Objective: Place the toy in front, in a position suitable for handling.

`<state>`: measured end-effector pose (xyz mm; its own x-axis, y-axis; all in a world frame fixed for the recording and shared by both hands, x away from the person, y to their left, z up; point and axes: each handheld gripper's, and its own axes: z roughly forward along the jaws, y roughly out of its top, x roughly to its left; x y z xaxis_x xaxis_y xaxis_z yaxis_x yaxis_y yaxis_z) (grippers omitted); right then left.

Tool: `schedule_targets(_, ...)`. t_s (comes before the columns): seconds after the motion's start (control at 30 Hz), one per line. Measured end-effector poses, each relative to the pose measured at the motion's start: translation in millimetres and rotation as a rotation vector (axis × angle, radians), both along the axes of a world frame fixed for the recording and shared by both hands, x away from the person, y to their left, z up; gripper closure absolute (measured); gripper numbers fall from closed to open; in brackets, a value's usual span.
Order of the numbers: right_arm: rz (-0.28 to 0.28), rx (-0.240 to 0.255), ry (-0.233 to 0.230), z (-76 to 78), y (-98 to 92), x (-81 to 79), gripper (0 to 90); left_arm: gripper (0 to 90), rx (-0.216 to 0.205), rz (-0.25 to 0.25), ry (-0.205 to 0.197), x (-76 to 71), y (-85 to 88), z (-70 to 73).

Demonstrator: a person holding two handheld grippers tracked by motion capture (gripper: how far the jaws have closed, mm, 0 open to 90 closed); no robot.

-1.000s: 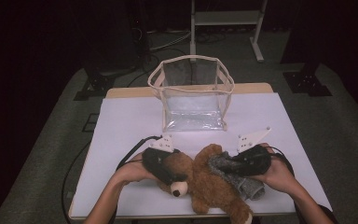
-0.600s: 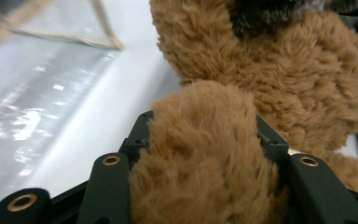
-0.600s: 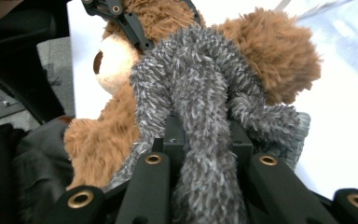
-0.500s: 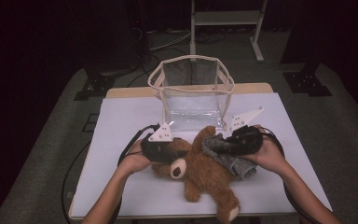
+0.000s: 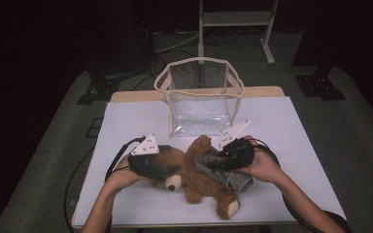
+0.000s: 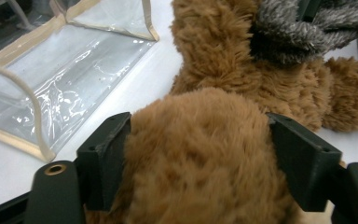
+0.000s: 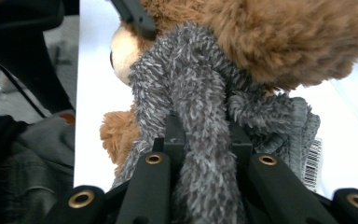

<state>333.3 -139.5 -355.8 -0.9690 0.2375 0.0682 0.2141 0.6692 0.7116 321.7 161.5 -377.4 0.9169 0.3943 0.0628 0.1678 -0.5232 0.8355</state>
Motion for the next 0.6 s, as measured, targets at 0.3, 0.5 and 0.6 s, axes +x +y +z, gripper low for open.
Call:
schedule_targets(0.3,-0.056,0.03,-0.014,16.8,-24.3,3.7,75.4,46.9,-0.03,-0.019,0.024,-7.8,3.6,-9.8)
schedule_targets(0.5,-0.117,0.08,-0.025,41.3,-38.0,16.6,75.4,47.4,0.001,-0.039,-0.01,-12.1,-0.3,-7.5)
schedule_targets(0.6,-0.086,0.061,-0.006,40.5,-23.3,25.7,75.3,47.4,0.014,-0.058,-0.027,-15.8,-2.1,-6.7)
